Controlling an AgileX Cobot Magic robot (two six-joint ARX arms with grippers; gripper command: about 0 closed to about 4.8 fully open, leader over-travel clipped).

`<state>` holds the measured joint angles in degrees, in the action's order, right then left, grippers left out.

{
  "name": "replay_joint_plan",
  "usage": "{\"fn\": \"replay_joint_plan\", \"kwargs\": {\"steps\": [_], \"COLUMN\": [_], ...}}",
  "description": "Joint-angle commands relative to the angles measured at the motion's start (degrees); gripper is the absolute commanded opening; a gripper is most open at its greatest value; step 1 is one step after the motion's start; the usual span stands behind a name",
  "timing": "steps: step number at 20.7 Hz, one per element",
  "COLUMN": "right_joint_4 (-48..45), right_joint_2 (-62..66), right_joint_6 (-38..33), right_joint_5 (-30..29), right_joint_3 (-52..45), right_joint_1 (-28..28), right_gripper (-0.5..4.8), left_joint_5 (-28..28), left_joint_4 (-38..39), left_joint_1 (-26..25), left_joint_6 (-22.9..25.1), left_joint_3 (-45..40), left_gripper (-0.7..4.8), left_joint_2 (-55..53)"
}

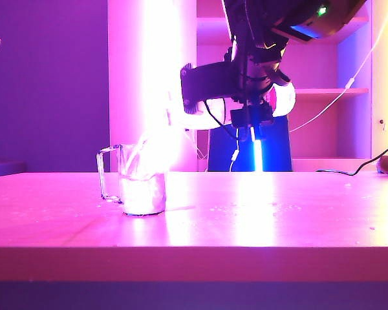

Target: Pick up the mineral water bottle on the table and pour water into the mug until it's half full.

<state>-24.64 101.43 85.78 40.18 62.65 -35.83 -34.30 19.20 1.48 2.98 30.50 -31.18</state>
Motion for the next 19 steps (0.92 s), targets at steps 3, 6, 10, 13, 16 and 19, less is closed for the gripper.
{"fn": "replay_joint_plan", "kwargs": {"steps": [3, 6, 10, 13, 16, 19], "right_joint_4": [4.9, 8.3, 8.9, 1.0, -13.4, -25.3], "right_joint_2": [-0.7, -0.8, -2.6, -5.4, -6.0, -4.8], "right_joint_6": [-20.5, -39.1, -60.6, -77.2, -86.4, -90.2], "right_joint_5": [-1.4, -1.9, -9.1, -17.7, -27.8, -31.9], "right_joint_3": [0.4, 0.3, -1.7, -9.1, -17.9, -24.7], "right_joint_1": [-0.8, -0.7, 1.7, 7.5, 13.0, 16.6], "right_gripper": [2.83, 2.84, 2.83, 2.83, 2.83, 2.83], "left_joint_5": [0.0, 0.0, 0.0, 0.0, 0.0, 0.0], "left_joint_4": [-0.5, -0.5, -0.4, -0.4, -0.4, -0.4], "left_joint_1": [0.1, 0.1, 0.0, 0.0, 0.0, 0.0], "left_joint_6": [0.0, 0.0, 0.0, 0.0, 0.0, 0.1], "left_joint_3": [0.3, 0.3, 0.3, 0.3, 0.3, 0.3], "left_gripper": [-0.04, -0.04, -0.04, -0.04, -0.04, -0.04], "left_joint_2": [0.0, 0.0, 0.0, 0.0, 0.0, 0.0]}}
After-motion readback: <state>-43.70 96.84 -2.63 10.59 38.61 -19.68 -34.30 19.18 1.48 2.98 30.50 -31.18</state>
